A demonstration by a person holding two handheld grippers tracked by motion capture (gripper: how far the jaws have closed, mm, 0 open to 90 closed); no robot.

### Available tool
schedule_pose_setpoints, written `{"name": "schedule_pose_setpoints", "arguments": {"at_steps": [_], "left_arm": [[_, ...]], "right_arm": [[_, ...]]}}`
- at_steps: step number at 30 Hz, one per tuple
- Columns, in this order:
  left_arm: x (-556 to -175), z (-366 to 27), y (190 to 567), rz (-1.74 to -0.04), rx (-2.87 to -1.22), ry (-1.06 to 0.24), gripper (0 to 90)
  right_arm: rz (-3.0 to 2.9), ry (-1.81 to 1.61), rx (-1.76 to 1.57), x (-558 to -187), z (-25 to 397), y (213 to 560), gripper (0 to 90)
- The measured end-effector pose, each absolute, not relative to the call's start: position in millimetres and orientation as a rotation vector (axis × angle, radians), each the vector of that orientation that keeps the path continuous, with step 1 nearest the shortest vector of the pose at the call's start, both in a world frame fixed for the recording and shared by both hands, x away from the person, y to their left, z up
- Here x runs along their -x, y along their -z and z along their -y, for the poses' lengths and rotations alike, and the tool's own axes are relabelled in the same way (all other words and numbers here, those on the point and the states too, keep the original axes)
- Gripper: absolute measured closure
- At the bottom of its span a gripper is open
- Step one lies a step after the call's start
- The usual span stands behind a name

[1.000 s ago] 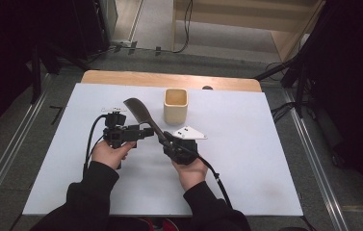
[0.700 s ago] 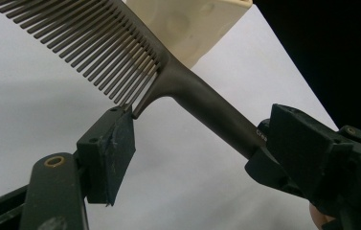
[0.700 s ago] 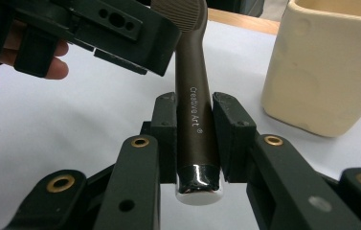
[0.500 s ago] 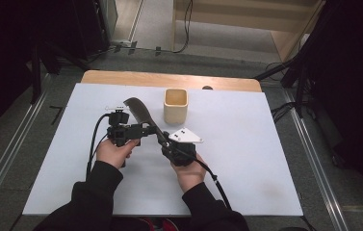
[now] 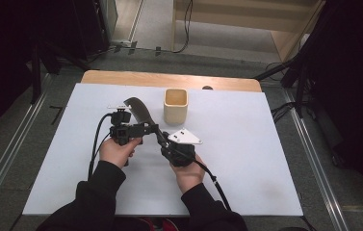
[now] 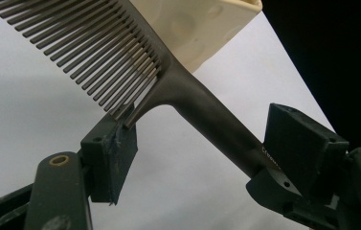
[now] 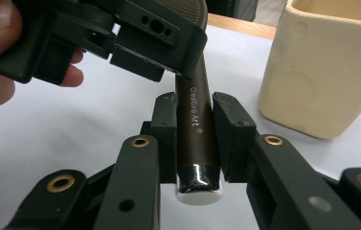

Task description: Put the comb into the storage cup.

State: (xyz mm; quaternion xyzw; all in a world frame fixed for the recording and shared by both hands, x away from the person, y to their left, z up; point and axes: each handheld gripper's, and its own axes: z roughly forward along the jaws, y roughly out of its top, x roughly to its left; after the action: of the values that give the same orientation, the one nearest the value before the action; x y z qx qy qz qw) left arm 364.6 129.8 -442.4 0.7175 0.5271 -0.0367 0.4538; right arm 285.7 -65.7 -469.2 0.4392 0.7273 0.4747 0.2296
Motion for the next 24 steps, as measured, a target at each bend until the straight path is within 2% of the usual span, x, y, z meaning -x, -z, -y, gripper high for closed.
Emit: {"name": "schedule_pose_setpoints", "arguments": {"at_steps": [24], "left_arm": [[-370.3, -125.8, 446.7, -1.364, -1.699, 0.103, 32.3]], "right_arm": [[-1.957, -1.301, -1.226, -284.1, 61.0, 472.0, 70.3]]}}
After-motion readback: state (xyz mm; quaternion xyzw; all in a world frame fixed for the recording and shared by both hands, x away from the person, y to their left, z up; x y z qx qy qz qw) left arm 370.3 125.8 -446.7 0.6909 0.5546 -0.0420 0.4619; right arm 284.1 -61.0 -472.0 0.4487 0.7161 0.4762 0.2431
